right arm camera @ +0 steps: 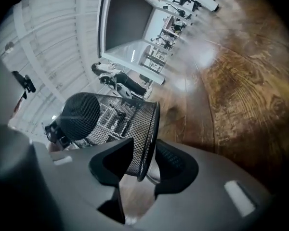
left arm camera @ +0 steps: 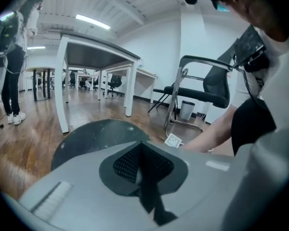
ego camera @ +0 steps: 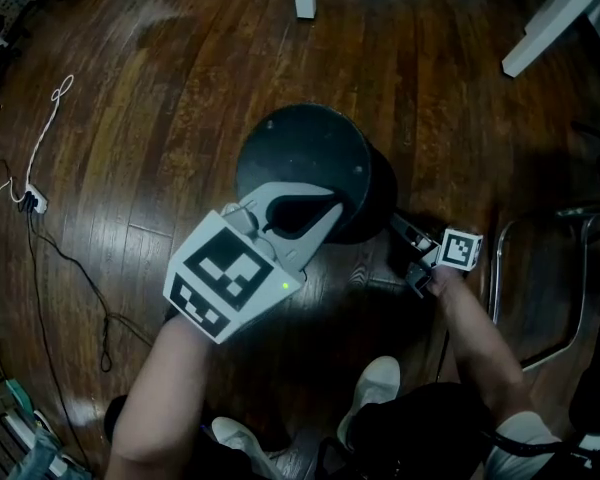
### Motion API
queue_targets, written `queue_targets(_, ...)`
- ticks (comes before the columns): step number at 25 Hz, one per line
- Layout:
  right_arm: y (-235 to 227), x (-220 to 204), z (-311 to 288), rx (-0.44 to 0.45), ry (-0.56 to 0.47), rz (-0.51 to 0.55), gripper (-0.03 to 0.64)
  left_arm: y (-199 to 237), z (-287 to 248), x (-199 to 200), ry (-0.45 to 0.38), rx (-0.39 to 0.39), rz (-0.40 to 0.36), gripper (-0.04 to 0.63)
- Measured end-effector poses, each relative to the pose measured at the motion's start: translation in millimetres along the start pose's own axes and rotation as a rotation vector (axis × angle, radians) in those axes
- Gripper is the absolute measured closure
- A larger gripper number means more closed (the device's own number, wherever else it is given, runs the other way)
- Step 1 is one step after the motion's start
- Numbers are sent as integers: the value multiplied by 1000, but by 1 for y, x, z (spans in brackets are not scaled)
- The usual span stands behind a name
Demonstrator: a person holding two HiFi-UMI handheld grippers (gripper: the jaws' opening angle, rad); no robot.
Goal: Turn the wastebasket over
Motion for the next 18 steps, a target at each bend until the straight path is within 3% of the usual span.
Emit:
queue_targets(7, -11, -8, 4, -180, 100, 110, 494, -16, -20, 2, 69, 6, -102, 598)
queue_targets(11, -10, -6, 1, -174, 107, 166, 556, -26, -32, 5, 70, -16, -120, 598)
queue_targets(18, -10, -8, 2, -195, 137, 194, 541, -30, -41, 6, 98, -26, -144, 599)
Point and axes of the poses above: the fingertips, and each gripper's own axes: z backward along the fingers, y to its left, x out of its top, the point moved 7 cm from there along z, backward along the fingers, and after that the axes turned 3 degrees about z, right-handed, at the moved point
